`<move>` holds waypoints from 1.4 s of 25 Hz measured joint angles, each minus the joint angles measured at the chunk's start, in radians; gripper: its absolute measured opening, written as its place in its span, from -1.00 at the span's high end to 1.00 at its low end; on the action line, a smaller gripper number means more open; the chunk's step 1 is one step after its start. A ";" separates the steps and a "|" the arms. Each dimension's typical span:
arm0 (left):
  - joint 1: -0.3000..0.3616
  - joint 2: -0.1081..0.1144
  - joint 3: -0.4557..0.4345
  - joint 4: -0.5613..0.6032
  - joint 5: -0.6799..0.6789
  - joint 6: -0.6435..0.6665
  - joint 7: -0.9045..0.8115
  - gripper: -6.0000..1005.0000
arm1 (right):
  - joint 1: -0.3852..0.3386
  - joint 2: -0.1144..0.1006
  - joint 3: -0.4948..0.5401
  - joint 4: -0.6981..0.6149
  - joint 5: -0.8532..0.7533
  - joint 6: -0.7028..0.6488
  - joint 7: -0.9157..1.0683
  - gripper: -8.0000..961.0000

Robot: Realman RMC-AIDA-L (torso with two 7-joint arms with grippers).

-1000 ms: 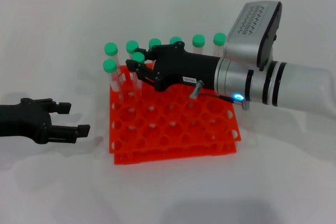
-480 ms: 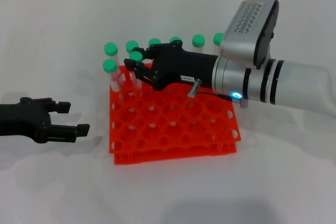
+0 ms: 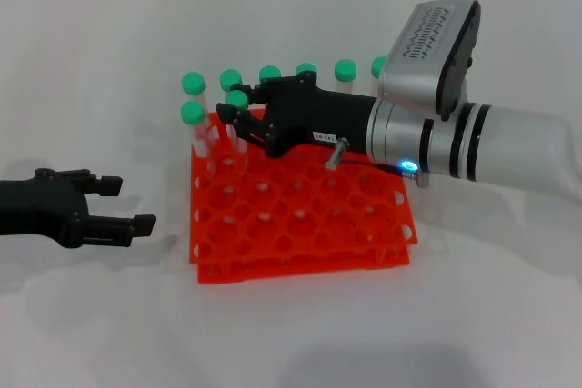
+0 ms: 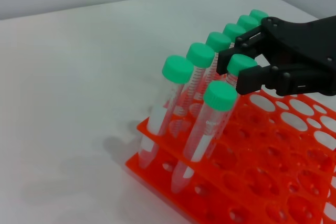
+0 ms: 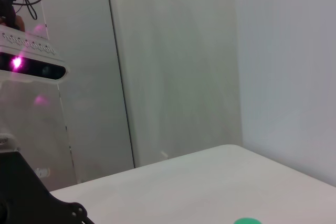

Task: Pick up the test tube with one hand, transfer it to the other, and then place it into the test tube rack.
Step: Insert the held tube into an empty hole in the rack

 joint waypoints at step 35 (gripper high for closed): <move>0.000 0.001 0.000 -0.002 0.000 -0.002 0.000 -0.77 | -0.008 0.000 0.000 -0.006 -0.009 0.001 -0.007 0.42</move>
